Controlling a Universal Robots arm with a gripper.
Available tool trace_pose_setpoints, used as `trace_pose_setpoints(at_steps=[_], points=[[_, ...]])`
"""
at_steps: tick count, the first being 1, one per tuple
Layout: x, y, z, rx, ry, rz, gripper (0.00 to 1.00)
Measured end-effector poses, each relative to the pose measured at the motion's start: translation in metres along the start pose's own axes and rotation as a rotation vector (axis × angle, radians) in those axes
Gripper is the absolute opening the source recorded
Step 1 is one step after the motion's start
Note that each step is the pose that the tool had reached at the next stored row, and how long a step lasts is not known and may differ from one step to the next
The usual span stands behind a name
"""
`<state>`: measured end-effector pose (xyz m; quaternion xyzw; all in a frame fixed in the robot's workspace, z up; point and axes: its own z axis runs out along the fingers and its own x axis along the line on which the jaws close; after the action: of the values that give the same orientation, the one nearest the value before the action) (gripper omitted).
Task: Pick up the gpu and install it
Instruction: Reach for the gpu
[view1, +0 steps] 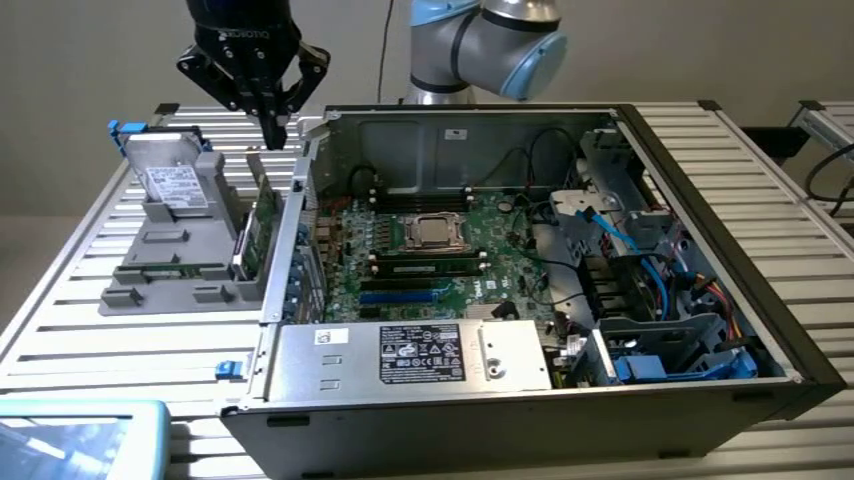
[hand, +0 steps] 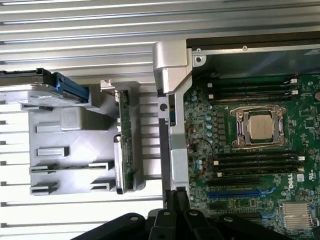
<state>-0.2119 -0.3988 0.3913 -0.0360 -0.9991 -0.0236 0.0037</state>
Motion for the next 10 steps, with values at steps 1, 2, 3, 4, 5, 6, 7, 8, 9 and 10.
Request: trace_pose_setpoints(at_steps=[1, 2, 3, 4, 5, 6, 7, 8, 9, 10], points=[[0.003, -0.0003, 0.0004, 0.0002, 0.0026, 0.000, 0.12], [0.006, -0.0004, 0.0009, 0.0004, 0.0055, 0.000, 0.12], [0.009, -0.0006, 0.0014, 0.0007, 0.0087, 0.000, 0.12], [0.011, -0.0006, 0.0020, 0.0009, 0.0121, 0.001, 0.12], [0.014, -0.0007, 0.0025, 0.0011, 0.0153, 0.001, 0.12], [0.017, -0.0008, 0.0030, 0.0014, 0.0185, 0.001, 0.12], [0.020, -0.0006, 0.0035, 0.0016, 0.0218, 0.001, 0.12], [0.023, -0.0004, 0.0039, 0.0017, 0.0253, 0.001, 0.12], [0.026, 0.0001, 0.0044, 0.0019, 0.0288, 0.001, 0.12], [0.029, 0.0007, 0.0048, 0.0022, 0.0325, 0.002, 0.12]])
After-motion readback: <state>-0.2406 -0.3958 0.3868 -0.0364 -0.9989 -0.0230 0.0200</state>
